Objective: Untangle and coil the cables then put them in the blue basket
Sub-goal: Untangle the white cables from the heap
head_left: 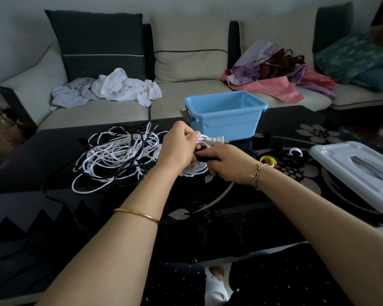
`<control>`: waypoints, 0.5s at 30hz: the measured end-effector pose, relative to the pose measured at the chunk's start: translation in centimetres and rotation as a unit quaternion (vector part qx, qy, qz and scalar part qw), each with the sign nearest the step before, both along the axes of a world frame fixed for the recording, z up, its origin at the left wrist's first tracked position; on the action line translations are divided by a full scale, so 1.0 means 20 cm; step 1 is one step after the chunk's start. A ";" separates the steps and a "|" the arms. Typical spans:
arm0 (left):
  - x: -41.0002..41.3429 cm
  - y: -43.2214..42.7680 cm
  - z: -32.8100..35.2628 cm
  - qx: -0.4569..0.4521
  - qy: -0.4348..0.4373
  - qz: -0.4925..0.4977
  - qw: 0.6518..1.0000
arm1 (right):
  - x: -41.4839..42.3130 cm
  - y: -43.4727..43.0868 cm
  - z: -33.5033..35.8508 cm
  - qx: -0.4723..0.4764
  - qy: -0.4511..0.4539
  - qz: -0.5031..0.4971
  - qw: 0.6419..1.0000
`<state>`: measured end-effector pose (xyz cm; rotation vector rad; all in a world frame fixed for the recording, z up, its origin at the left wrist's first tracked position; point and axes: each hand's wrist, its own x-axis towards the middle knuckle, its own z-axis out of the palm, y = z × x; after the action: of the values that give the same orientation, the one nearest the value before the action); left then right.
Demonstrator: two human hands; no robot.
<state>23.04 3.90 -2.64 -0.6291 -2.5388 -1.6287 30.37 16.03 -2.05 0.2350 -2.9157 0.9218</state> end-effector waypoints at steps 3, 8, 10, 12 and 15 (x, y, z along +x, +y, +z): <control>0.00 0.00 0.01 -0.002 0.006 -0.005 1.000 | -0.02 -0.02 -0.03 0.015 0.016 0.012 1.000; 0.00 -0.02 0.01 -0.031 0.030 -0.009 0.999 | -0.03 -0.03 -0.07 0.097 0.006 0.022 0.995; 0.00 -0.02 0.00 -0.058 0.042 -0.017 0.997 | -0.02 -0.04 -0.07 0.159 0.003 0.004 0.987; 0.00 -0.03 0.00 -0.088 0.052 -0.022 0.994 | -0.03 -0.04 -0.06 0.153 0.001 -0.015 0.988; 0.00 -0.04 -0.01 -0.078 0.044 -0.031 0.996 | -0.02 -0.04 -0.07 0.070 -0.043 0.004 0.997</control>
<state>23.00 3.16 -2.77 -0.7829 -2.6249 -1.3960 29.96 15.23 -3.43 0.2205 -3.0642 0.7467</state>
